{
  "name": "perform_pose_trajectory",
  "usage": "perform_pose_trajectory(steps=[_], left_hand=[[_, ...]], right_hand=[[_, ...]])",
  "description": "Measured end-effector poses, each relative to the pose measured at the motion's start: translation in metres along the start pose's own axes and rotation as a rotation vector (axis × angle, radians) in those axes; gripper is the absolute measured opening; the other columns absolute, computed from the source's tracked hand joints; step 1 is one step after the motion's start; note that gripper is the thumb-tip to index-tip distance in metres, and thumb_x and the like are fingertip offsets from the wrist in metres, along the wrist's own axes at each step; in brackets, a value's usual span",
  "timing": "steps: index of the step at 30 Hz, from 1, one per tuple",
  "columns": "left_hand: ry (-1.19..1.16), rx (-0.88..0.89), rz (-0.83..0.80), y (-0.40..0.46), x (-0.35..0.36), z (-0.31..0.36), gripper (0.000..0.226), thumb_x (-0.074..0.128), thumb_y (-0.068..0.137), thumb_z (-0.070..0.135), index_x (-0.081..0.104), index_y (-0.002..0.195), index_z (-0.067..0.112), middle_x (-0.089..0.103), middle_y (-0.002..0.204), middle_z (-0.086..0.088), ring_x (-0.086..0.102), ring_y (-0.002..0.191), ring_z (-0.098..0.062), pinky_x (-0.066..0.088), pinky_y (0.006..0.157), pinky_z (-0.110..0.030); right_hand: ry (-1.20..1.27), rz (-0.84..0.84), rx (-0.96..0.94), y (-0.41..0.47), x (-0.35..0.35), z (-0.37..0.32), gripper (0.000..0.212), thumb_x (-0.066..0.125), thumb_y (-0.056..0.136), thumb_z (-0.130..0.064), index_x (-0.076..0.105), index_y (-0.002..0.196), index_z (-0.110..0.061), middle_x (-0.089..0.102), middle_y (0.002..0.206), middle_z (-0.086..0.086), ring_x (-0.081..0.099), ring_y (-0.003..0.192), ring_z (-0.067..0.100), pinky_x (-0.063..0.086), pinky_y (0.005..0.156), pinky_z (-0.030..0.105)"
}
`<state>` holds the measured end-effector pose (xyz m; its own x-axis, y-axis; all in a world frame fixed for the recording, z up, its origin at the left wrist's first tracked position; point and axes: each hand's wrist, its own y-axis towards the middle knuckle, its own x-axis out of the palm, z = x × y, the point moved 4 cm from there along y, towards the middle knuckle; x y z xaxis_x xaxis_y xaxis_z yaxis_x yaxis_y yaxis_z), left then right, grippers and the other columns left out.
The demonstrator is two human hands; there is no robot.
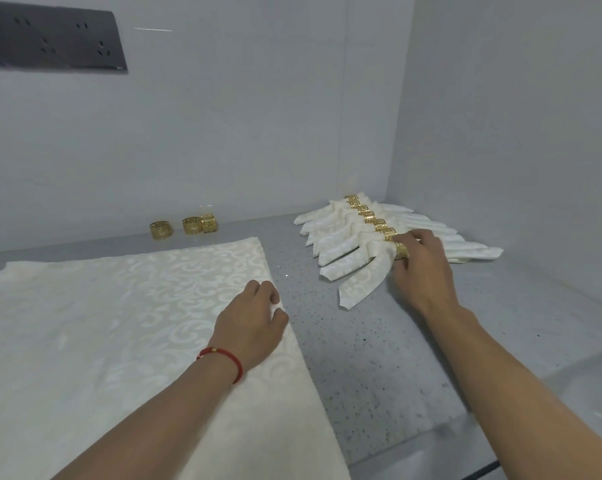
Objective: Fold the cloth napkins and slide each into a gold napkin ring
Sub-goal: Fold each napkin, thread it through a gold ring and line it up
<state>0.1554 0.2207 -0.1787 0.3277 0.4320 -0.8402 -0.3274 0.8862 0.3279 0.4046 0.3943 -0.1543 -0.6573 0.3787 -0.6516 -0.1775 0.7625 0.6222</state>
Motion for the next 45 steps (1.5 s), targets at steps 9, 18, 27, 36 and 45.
perform_pose_trajectory(steps=[9,18,27,36,45], left_hand=[[-0.196,-0.058,-0.202,-0.036,-0.063,-0.004,0.034,0.045,0.09,0.004,0.064,0.112,0.021,0.052,0.105,0.006,0.056,0.096,-0.015,0.045,0.077,-0.025],[0.029,-0.01,-0.042,-0.147,-0.103,-0.055,0.024,0.05,0.095,0.04,0.062,0.113,0.03,0.058,0.115,0.012,0.053,0.113,-0.012,0.04,0.097,-0.029],[0.315,-0.002,-0.02,-0.157,-0.144,-0.053,0.076,0.046,0.086,-0.002,0.02,0.15,0.031,0.06,0.111,0.0,0.058,0.091,-0.025,0.047,0.074,-0.034],[0.241,0.11,-0.08,-0.169,-0.172,-0.086,0.015,0.044,0.102,0.019,0.045,0.111,0.031,0.053,0.081,0.005,0.054,0.077,-0.023,0.042,0.062,-0.036],[0.111,0.039,-0.249,-0.196,-0.198,-0.1,0.022,0.038,0.103,0.022,0.051,0.088,0.013,0.058,0.076,-0.002,0.057,0.074,-0.026,0.044,0.067,-0.036]], right_hand=[[0.147,-0.646,-0.59,-0.121,-0.012,-0.175,0.034,0.06,0.099,-0.03,0.061,0.134,-0.031,0.057,0.135,-0.011,0.053,0.12,0.012,0.046,0.1,0.037],[0.205,-0.92,-0.418,-0.108,0.021,-0.211,0.009,0.084,0.082,-0.032,0.078,0.083,-0.026,0.074,0.084,-0.009,0.068,0.077,0.012,0.057,0.075,0.032],[0.141,-0.719,-0.637,-0.093,0.024,-0.246,0.018,0.067,0.098,-0.034,0.069,0.114,-0.026,0.066,0.109,-0.009,0.061,0.096,0.008,0.051,0.089,0.025],[0.158,-0.594,-0.529,-0.104,-0.003,-0.212,0.014,0.058,0.103,-0.011,0.069,0.096,-0.017,0.07,0.083,-0.005,0.061,0.074,0.008,0.041,0.065,0.018],[0.093,-0.826,-0.592,-0.17,-0.063,-0.227,0.022,0.054,0.102,-0.047,0.049,0.09,-0.029,0.053,0.065,-0.014,0.051,0.067,0.002,0.035,0.06,0.021]])
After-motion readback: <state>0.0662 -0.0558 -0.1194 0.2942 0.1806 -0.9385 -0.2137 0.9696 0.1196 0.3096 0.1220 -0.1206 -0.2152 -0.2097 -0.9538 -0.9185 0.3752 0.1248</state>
